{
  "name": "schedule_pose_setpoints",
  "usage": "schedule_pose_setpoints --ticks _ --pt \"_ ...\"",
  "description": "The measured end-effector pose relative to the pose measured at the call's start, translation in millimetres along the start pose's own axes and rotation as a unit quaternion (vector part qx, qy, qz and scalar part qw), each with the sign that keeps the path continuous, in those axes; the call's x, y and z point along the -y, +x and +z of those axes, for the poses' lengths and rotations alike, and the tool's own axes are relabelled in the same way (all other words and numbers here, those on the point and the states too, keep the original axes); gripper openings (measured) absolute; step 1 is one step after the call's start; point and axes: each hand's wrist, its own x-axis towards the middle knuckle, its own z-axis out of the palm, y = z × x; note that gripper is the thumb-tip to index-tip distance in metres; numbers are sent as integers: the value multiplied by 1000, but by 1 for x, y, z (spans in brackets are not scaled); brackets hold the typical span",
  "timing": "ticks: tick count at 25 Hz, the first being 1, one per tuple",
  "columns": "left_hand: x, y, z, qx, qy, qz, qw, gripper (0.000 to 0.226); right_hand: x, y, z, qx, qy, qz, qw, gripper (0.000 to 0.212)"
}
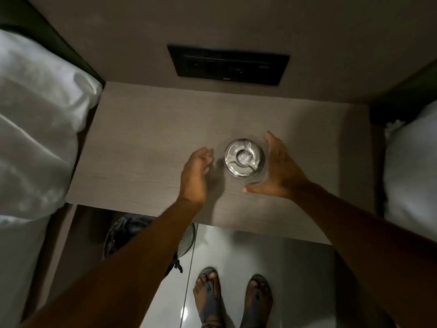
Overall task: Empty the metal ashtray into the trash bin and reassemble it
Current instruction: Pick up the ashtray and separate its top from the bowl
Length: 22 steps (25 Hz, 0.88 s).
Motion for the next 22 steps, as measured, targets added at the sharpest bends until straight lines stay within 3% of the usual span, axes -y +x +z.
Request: schedule_pose_setpoints --ticks 5,10,16,18,20,22 --pt "15 7 -1 -33 -118 -62 991 52 9 23 13 24 10 -38 999 152" --pt "19 13 1 -31 -150 -67 986 50 6 27 23 -14 24 -49 998 139" --pt "14 18 0 -21 -155 -94 983 56 15 22 16 -8 50 -40 998 133" --pt "13 20 10 55 -253 -131 957 68 23 17 10 -10 54 -64 996 132" --pt "17 15 27 186 -349 -185 900 86 31 12 3 10 31 -106 994 132" --pt "29 13 38 261 -382 -206 862 90 35 12 -6 29 -6 -137 990 130"
